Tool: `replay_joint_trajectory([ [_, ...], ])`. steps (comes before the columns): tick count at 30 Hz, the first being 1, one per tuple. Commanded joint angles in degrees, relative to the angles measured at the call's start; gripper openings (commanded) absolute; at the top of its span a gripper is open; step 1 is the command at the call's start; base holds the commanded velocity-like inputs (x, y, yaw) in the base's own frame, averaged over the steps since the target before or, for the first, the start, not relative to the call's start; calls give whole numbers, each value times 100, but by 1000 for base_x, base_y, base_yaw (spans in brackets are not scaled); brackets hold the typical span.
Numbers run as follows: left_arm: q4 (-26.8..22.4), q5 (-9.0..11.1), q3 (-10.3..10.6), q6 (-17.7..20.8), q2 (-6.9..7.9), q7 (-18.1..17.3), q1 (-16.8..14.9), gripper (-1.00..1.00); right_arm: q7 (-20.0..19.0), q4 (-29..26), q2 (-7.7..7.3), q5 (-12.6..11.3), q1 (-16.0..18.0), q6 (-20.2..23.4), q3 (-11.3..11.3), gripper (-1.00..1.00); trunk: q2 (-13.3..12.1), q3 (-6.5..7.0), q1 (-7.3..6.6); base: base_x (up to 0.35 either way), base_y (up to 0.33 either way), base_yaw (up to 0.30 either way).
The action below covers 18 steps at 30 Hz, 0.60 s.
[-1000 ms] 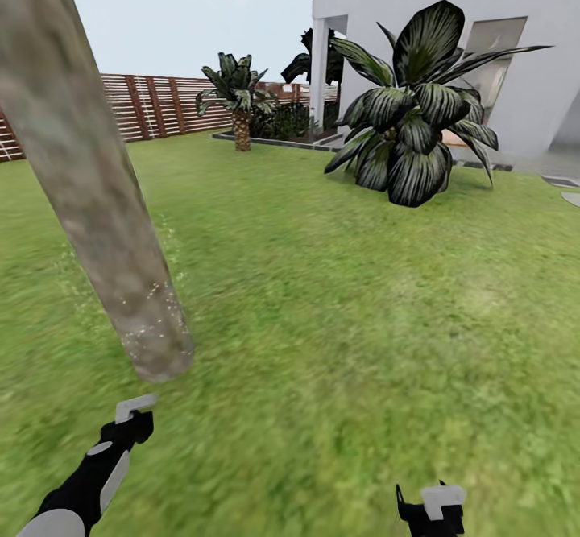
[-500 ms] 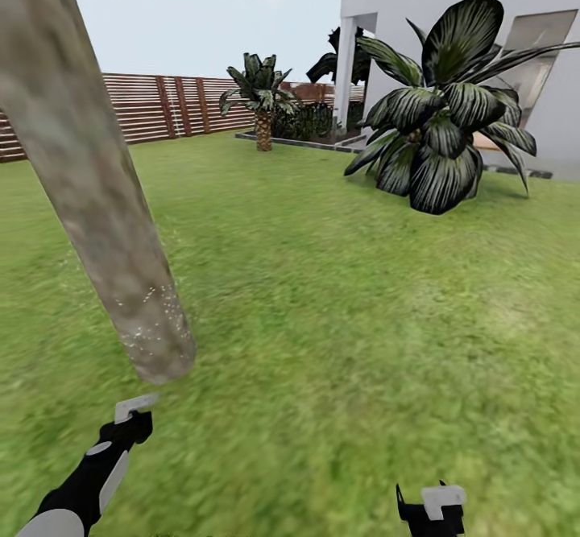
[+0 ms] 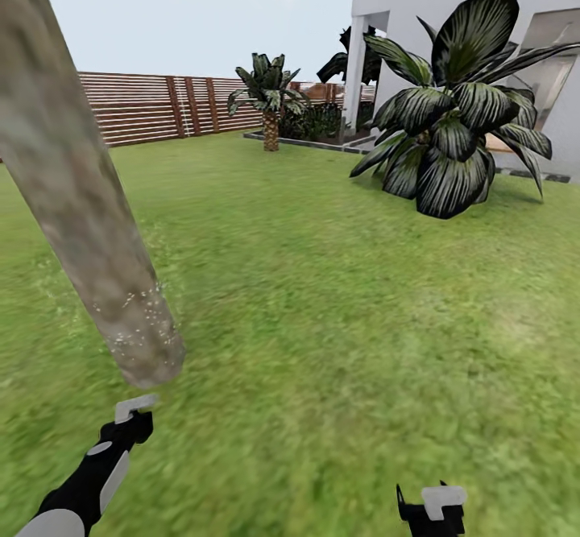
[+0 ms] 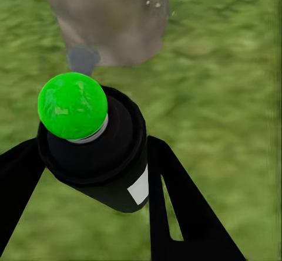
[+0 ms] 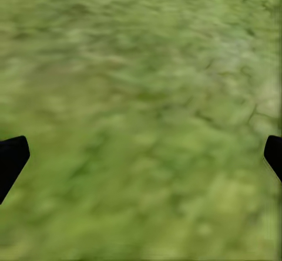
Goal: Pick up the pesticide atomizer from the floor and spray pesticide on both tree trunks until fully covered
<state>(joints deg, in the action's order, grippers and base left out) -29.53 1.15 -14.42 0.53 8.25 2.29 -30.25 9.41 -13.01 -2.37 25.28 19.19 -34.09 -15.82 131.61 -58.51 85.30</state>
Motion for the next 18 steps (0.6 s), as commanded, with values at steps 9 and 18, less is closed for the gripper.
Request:
replay_joint_trajectory([
  [9,-1,14,9,-17,-9,-1,1,-100,0,0,9,-4,3,0,0,100,0,0,0,215,-147,118],
  [18,-690,-27,128,775,-251,-52,-214,-100,0,2,9,2,4,8,0,100,0,0,0,7,-4,208],
])
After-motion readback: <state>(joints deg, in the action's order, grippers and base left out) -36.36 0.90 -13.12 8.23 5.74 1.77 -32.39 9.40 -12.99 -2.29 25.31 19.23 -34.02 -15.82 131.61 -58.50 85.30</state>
